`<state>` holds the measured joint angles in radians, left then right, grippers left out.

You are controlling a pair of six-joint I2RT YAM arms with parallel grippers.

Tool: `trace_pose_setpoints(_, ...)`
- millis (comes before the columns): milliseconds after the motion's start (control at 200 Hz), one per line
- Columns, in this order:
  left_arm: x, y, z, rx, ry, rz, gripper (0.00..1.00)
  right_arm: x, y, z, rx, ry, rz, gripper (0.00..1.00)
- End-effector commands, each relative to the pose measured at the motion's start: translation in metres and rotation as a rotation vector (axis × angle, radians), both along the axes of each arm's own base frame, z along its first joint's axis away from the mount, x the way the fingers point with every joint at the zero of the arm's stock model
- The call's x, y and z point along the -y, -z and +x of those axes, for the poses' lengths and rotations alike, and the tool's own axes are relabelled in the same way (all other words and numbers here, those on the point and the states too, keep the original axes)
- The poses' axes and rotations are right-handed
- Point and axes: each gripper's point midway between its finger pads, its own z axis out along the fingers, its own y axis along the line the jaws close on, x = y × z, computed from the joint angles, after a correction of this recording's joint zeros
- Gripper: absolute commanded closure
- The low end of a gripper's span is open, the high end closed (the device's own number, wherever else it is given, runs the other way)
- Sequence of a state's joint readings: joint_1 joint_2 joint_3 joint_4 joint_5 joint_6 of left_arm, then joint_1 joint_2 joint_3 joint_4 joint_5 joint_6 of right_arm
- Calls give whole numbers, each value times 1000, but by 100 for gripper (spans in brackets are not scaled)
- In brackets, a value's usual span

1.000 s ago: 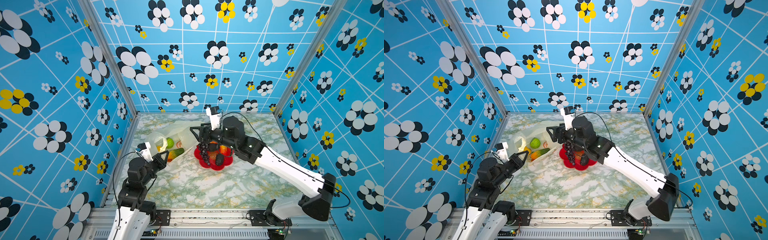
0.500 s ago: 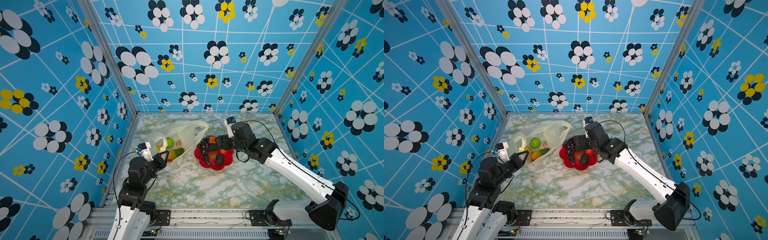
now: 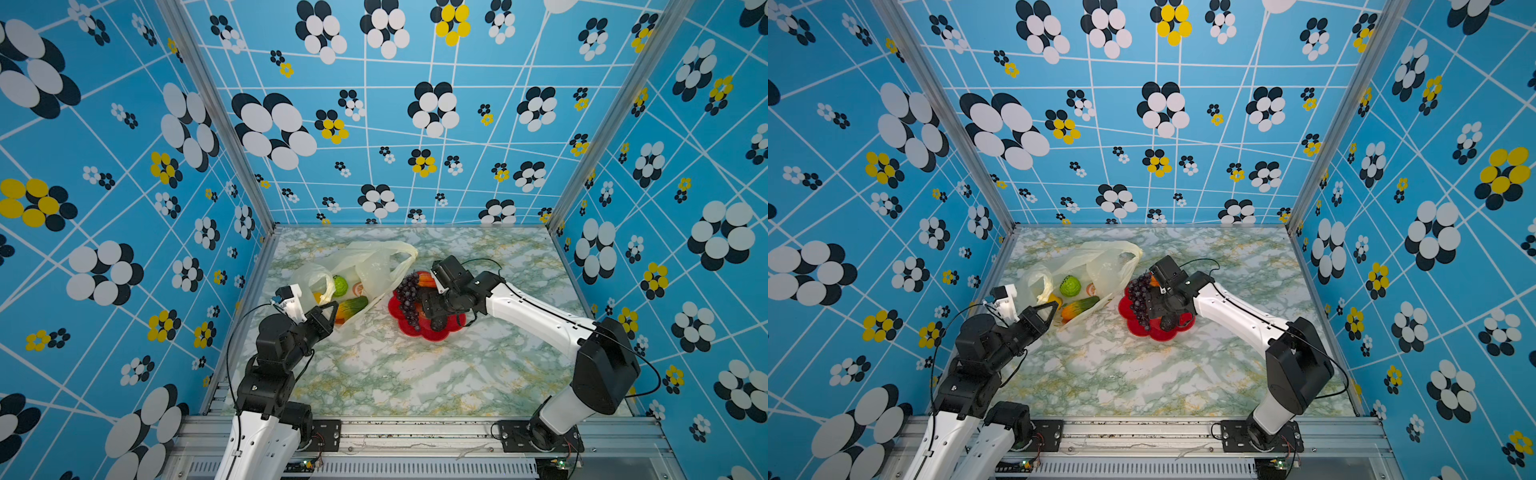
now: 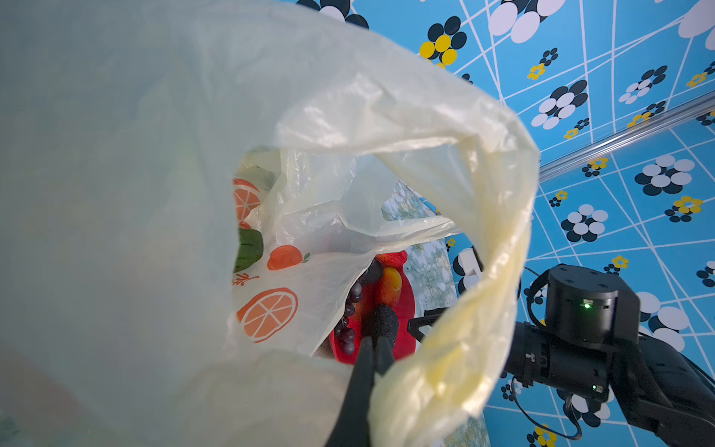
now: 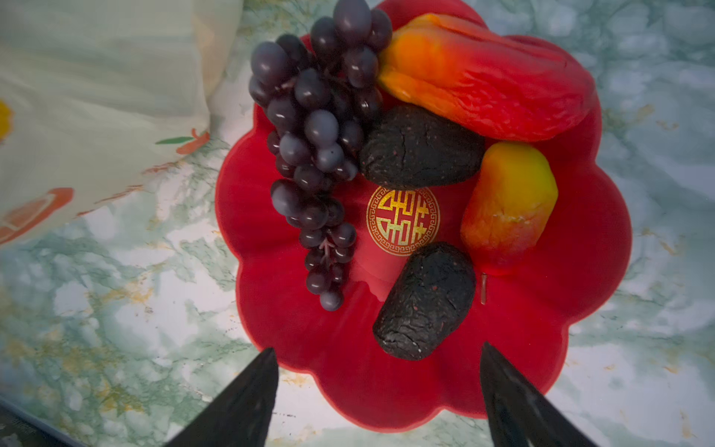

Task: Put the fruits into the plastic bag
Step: 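Move the right gripper back over the red bowl toward a dark fruit, then lower the right gripper onto the dark fruit nearest the robot and grasp it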

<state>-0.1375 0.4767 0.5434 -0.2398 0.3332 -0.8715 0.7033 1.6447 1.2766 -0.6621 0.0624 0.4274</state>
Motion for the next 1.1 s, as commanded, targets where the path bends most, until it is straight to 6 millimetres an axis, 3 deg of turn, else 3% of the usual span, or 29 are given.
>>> trace_pose_setpoints(0,-2,-9,-2,31,-4,6,100,13,5,-1,-49,42,-85,17)
trace_pose_setpoints(255,-3,-8,-3,34,-7,6,100,24,31,-4,-98,91,-158,18)
trace_pose_setpoints(655,-3,-8,-4,34,-7,12,100,5,61,12,-146,91,-162,22)
trace_pose_setpoints(1095,-4,-6,-4,25,-13,14,100,8,70,13,-143,100,-178,44)
